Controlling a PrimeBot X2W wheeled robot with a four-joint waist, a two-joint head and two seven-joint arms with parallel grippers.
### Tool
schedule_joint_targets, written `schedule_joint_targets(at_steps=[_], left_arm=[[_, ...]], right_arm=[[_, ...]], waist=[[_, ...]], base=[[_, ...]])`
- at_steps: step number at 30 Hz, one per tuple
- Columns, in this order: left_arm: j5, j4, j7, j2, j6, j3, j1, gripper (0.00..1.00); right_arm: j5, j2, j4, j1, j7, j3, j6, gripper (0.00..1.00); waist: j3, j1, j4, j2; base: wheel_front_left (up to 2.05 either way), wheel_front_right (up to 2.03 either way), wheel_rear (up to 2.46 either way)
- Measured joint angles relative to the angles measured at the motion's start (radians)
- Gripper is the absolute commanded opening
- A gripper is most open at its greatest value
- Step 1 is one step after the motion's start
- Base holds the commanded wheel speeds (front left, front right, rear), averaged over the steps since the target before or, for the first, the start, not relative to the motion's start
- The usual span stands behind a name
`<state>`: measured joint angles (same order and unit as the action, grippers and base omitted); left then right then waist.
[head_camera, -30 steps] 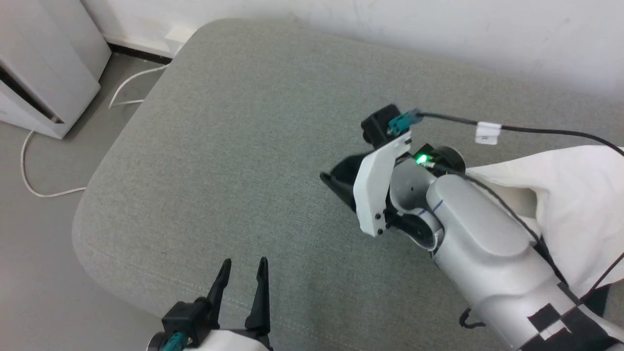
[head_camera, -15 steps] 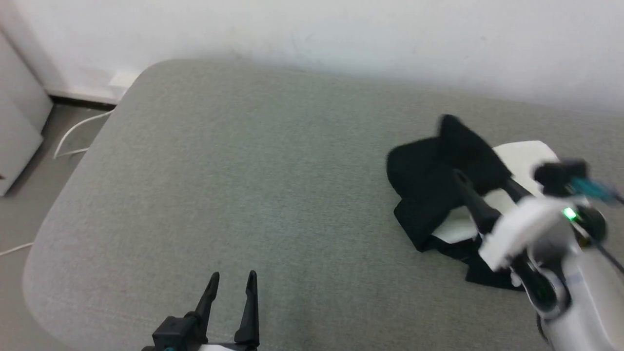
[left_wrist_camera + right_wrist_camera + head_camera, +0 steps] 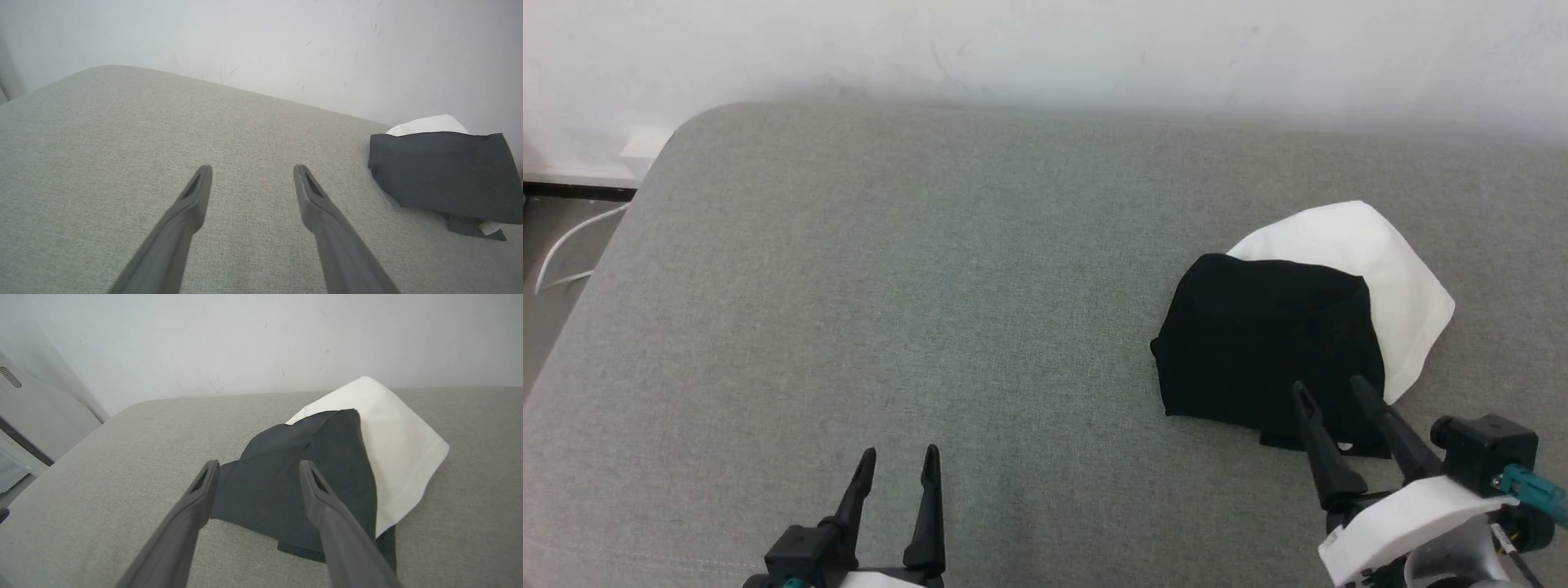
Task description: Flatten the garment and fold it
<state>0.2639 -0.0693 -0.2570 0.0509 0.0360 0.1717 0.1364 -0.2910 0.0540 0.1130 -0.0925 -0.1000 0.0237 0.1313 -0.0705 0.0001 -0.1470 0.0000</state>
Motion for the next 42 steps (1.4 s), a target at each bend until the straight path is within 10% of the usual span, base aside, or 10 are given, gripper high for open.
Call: schedule_joint_targets(at_steps=[10, 21, 30, 31, 33, 42], left_arm=[[0.023, -0.006, 0.000, 0.000, 0.003, 0.018, 0.000, 1.00], [0.041, -0.004, 0.000, 0.000, 0.010, 0.027, -0.005, 1.00], [0.046, -0.001, 0.000, 0.000, 0.010, 0.046, -0.044, 1.00], [0.046, -0.001, 0.000, 0.000, 0.010, 0.046, -0.044, 1.00], [0.048, -0.002, 0.000, 0.000, 0.011, 0.045, -0.044, 1.00], [0.049, -0.007, 0.000, 0.000, 0.019, 0.036, -0.044, 1.00]], right_arm=[[0.091, 0.023, 0.079, 0.074, -0.213, -0.113, 0.000, 1.00], [0.080, 0.190, 0.078, 0.163, -0.530, -0.200, 0.000, 1.00], [0.057, 0.222, -0.027, 0.235, -0.577, -0.189, 0.000, 1.00], [0.053, 0.216, -0.042, 0.239, -0.577, -0.189, 0.000, 0.47], [0.053, 0.212, -0.063, 0.245, -0.574, -0.178, 0.000, 0.00], [0.006, 0.237, -0.012, 0.346, -0.602, -0.108, 0.000, 0.00]], waist=[[-0.011, 0.0000, -0.043, 0.0000], [-0.054, 0.0000, -0.108, 0.0000], [-0.112, 0.0001, -0.143, 0.0000], [-0.116, 0.0001, -0.147, 0.0000], [-0.122, 0.0001, -0.153, 0.0000], [-0.105, 0.0000, -0.138, 0.0000]], base=[[0.00, 0.00, 0.00], [0.00, 0.00, 0.00], [0.00, 0.00, 0.00], [0.00, 0.00, 0.00], [0.00, 0.00, 0.00], [0.00, 0.00, 0.00]])
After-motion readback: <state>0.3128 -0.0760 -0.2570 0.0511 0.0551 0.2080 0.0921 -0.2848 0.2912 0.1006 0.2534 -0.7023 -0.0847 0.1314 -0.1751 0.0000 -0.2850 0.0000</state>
